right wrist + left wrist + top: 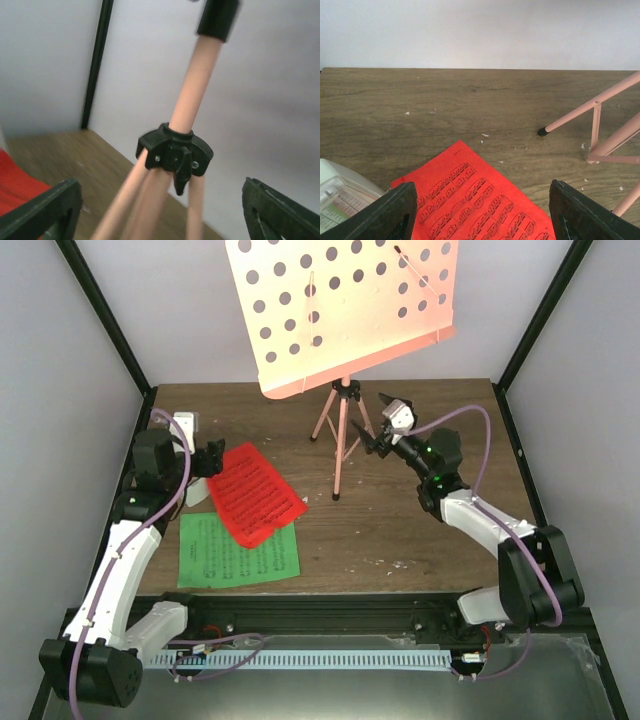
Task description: Pack up the instrument practice props
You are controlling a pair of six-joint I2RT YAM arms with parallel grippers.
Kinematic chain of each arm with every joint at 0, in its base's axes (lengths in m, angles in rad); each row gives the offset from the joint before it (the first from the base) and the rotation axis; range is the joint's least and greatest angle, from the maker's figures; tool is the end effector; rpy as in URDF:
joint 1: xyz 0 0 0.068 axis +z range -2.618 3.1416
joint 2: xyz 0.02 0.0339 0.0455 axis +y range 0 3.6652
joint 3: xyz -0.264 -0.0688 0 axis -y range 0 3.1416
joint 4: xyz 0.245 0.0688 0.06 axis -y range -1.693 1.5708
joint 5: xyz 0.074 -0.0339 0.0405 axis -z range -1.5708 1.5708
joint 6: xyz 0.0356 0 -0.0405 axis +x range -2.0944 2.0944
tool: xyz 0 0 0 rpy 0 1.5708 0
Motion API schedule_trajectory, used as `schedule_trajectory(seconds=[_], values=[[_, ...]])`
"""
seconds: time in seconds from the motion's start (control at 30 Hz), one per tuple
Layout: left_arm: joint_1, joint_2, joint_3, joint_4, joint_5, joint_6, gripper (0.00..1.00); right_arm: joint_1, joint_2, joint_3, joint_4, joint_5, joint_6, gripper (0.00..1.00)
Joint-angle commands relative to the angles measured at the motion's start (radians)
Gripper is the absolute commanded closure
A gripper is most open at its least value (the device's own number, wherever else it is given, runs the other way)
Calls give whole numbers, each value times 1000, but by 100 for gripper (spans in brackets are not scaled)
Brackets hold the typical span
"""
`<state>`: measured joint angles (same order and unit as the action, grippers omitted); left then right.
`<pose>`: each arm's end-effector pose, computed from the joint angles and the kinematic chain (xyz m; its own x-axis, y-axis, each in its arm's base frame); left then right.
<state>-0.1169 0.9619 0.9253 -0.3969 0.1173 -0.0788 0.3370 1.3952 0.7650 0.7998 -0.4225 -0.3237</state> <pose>0.2133 -0.0292 0.3351 -0.4333 -0.0278 -0.9008 0.1878 0.9748 -0.1204 0.2897 0.1170 0.2955 0.3683 -0.1784 -0.9124 -0.5969 0.7071 -0.3791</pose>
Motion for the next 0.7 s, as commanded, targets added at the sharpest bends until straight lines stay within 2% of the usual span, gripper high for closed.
schedule_trajectory(seconds=[0.0,0.1,0.3,0.43,0.67], values=[[-3,9,-8,14,11,-9,27,-3,-52,-6,57,42,455,8],[-2,12,-8,14,12,-9,27,-20,-26,35,-26,-16,721,8],[-2,12,-8,14,7,-9,27,-30,22,51,-42,-54,1277,13],[-3,14,-8,14,10,-10,27,-30,39,61,-25,-76,1540,15],[-3,13,-8,13,13,-8,27,-30,90,135,-59,-75,1691,15]])
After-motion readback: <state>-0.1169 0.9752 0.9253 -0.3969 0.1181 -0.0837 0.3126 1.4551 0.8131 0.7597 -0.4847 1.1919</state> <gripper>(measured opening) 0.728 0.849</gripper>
